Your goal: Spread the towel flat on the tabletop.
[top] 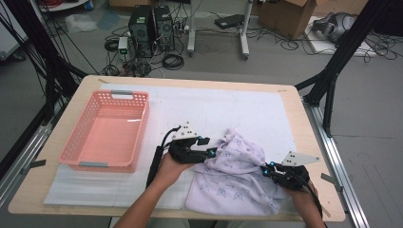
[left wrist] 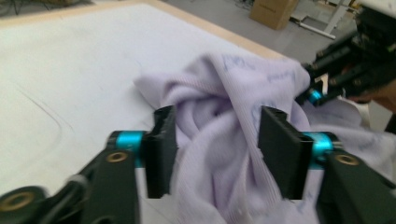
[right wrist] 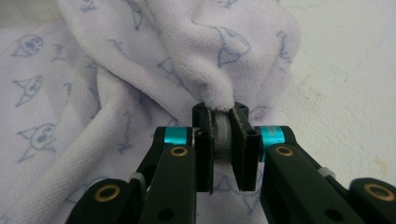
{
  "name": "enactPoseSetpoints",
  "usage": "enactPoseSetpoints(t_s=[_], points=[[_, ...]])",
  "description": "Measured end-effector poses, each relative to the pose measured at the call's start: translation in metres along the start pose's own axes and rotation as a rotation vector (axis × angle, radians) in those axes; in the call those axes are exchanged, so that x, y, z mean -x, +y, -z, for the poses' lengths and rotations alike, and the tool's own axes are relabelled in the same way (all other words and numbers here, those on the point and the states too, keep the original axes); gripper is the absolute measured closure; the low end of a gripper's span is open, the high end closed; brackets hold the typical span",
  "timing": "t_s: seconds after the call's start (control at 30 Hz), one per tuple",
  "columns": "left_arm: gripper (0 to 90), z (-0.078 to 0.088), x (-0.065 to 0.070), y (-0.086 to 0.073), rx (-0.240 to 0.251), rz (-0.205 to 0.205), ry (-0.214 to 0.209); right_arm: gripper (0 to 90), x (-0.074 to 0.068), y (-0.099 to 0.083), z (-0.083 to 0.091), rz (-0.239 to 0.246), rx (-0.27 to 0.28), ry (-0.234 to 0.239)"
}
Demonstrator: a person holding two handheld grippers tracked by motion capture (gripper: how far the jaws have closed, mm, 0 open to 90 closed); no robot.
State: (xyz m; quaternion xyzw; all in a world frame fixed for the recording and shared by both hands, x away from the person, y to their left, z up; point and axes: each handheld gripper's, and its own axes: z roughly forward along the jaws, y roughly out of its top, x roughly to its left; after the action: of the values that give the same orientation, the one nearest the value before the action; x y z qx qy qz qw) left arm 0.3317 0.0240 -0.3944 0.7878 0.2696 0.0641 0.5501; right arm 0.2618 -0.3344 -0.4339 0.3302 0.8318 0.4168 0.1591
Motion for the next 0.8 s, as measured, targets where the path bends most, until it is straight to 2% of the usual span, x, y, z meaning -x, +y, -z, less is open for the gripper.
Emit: enactPoseSetpoints(t_s=[0.03,0.1,0.17,0.23,0.3,0.37,0.47,0.57,0.67,0.73,0.8], points=[[67.3,-0.003,-0.002,0.003,-0.017,-0.004,-0.003,80.7,-0.001,0.000,0.000,0.003,0.003,0.001],[69.8,-0.014,-0.007,0.009,-0.038,0.015,0.010,80.6,-0.001,0.001,0.000,0.006,0.006,0.001],[70.3,-0.026,-0.009,0.013,-0.052,0.030,0.004,80.5,-0.002,0.001,0.001,0.007,0.008,0.000],[67.2,-0.042,-0.009,0.015,-0.080,0.046,0.010,80.4,-0.003,0.001,0.001,0.008,0.008,0.000],[58.9,-0.054,-0.008,0.015,-0.111,0.064,0.011,80.4,-0.002,0.001,0.001,0.006,0.010,0.003],[52.2,-0.066,-0.006,0.015,-0.150,0.055,0.025,80.4,-0.002,0.001,0.000,0.012,0.011,0.004],[51.6,-0.080,0.002,0.017,-0.170,0.035,0.015,80.4,-0.003,0.001,-0.001,0.009,0.007,0.007],[57.0,-0.092,0.011,0.016,-0.213,-0.015,0.019,80.4,-0.003,0.001,-0.001,0.007,0.006,0.009],[73.1,-0.097,0.013,0.013,-0.245,-0.030,0.026,80.3,-0.003,0.001,-0.001,0.007,0.008,0.011],[81.0,-0.095,0.014,0.013,-0.229,-0.039,0.036,80.1,-0.003,0.001,-0.001,0.004,0.012,0.009],[82.3,-0.088,0.013,0.014,-0.201,-0.037,0.041,79.9,-0.003,0.001,0.001,0.003,0.017,0.014]])
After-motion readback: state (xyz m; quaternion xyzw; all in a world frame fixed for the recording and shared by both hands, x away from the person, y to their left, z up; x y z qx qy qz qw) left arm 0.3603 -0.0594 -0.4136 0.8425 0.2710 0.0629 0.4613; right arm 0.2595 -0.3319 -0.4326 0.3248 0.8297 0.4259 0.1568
